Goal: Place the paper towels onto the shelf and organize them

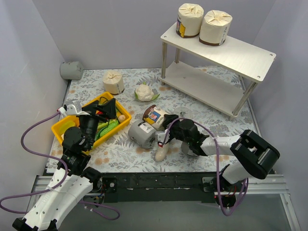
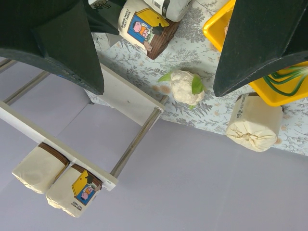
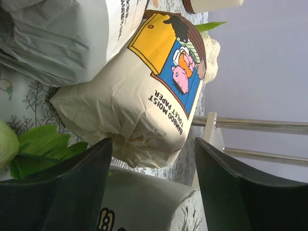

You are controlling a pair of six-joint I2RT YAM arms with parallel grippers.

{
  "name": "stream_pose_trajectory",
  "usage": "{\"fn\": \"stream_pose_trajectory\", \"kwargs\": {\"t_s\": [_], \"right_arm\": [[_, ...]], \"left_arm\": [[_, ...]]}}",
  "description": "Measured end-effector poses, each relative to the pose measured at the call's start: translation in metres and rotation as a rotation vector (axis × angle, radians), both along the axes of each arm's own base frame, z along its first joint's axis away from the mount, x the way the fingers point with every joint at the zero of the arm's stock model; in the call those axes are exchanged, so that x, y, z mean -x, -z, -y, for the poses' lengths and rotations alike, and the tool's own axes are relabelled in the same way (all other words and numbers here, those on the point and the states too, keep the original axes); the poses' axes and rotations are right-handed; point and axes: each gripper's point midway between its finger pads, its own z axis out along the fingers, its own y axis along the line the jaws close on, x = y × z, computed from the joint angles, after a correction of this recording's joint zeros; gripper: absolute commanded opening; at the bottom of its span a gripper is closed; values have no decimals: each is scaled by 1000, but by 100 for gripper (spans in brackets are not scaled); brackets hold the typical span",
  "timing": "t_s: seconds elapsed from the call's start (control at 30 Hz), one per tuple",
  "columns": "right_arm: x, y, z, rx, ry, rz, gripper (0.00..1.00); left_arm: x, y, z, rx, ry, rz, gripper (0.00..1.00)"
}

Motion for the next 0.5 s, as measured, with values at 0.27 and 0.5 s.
{"fn": "stream_pose_trajectory", "kwargs": {"t_s": [0.27,0.5], "right_arm": [[-6,-1,-7,-34,0,31,75],[-12,2,-14,-54,-1,42,51]], "left_arm": [[-1,1,1,-2,5,-2,98],[-1,2,2,-5,7,-6,98]]}}
